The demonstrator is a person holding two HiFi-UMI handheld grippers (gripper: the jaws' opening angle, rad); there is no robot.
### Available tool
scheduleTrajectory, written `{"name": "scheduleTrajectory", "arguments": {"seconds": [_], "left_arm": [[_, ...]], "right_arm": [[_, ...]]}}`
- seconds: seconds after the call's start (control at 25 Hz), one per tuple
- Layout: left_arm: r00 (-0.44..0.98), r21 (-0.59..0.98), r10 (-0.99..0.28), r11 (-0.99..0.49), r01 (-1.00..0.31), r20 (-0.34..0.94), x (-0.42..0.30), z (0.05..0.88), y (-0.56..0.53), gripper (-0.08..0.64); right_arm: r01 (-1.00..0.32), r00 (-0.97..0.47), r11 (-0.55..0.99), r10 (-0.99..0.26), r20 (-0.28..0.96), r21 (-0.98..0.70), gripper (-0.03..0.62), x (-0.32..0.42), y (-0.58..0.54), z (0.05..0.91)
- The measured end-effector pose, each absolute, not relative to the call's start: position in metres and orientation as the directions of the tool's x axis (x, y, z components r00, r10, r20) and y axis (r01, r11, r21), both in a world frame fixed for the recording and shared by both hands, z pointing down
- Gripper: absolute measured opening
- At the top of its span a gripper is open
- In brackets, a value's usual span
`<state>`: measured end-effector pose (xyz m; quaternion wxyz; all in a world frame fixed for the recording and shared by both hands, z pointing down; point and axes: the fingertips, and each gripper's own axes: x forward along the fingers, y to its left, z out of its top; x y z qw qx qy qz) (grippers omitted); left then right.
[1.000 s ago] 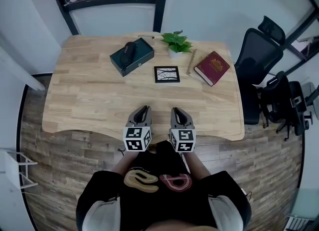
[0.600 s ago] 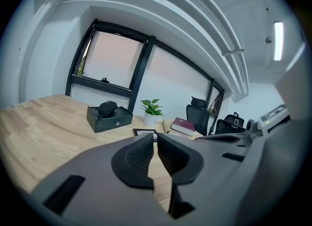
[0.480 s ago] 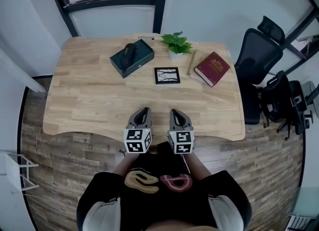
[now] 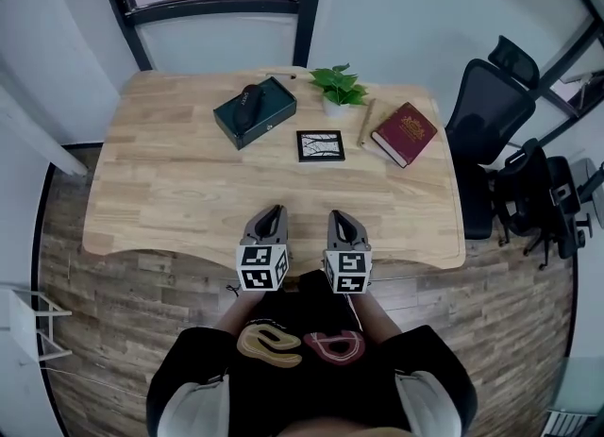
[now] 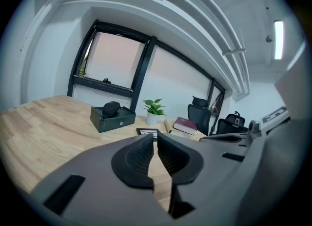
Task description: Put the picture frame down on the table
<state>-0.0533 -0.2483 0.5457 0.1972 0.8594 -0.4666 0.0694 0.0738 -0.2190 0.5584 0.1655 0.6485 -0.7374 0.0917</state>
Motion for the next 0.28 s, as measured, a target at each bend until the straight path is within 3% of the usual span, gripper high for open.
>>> {"name": "scheduleTrajectory", "arguments": {"seconds": [0.28], "left_arm": [[0.549, 0.274, -0.777, -0.480, -0.834, 0.309, -0.0577, 0.5486, -0.2436, 0.037]], "right_arm": [[-0.988, -0.093, 0.132, -0.927, 0.362, 0.086, 0.009, 0.0738, -0.2132, 0.5559]]}}
